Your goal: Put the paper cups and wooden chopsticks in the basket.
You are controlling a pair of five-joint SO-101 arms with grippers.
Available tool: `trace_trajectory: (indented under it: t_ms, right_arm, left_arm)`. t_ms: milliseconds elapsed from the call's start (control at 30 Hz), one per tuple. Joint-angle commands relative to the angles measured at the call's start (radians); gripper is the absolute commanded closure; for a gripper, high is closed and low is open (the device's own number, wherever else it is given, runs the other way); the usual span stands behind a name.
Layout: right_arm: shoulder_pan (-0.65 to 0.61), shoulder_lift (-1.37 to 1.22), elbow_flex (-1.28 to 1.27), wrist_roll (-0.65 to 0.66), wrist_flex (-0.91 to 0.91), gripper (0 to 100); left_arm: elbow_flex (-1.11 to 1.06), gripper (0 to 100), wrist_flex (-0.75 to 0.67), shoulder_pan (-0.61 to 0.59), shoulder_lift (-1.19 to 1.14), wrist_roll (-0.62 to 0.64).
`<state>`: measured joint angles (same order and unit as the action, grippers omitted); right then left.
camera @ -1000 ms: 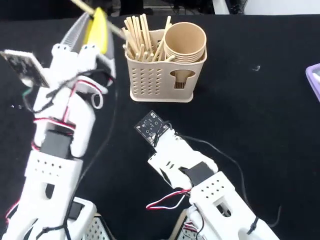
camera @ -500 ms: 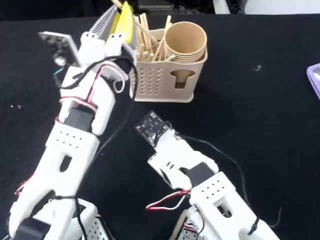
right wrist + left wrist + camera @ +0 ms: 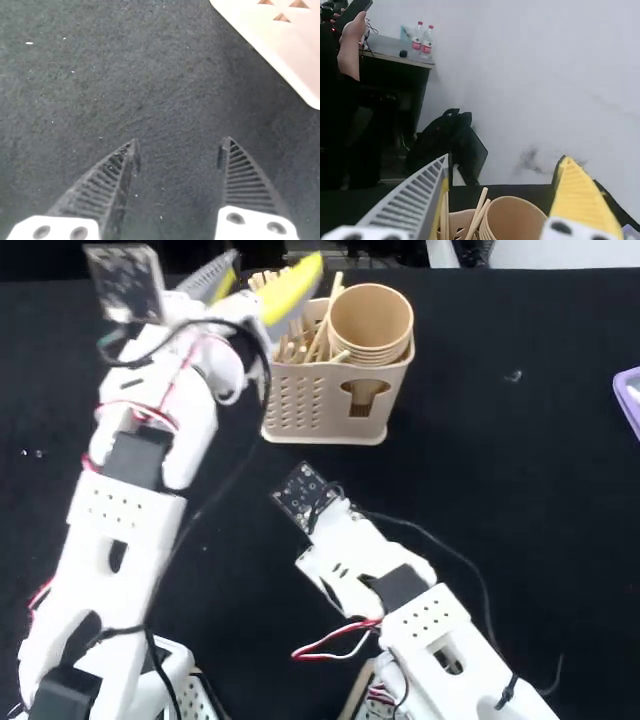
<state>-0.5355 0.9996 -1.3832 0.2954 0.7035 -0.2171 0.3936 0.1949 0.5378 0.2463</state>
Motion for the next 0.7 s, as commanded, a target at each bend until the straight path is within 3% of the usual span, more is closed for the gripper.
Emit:
trace_trajectory:
  t_ms: [0, 200, 300, 400, 567, 667]
  right_arm:
    - [-0.014, 0.025, -0.002, -0.008, -0.023, 74.7]
    - [-0.012, 0.025, -0.008, -0.009, -0.023, 75.0]
    - [0.021, 0.027, -0.004, -0.014, -0.023, 84.4]
    - [0.084, 0.028, 0.025, -0.015, -0.023, 98.7]
    - [0.213, 0.038, 0.094, -0.017, 0.0, 95.9]
    - [0.256, 0.102, 0.157, -0.017, 0.123, 95.9]
  left_arm:
    - [0.283, 66, 0.356, -0.044, 0.046, 0.032]
    - [0.226, 66, 0.931, -0.104, 0.195, 0.029]
    - [0.084, 66, 1.096, -0.191, 0.308, 0.021]
    - [-0.11, 69, 1.114, -0.34, 0.46, 0.02]
    - [-0.479, 98, 0.994, -0.506, 0.77, -0.052]
    - [-0.705, 90, 0.927, -0.567, 0.996, -0.129]
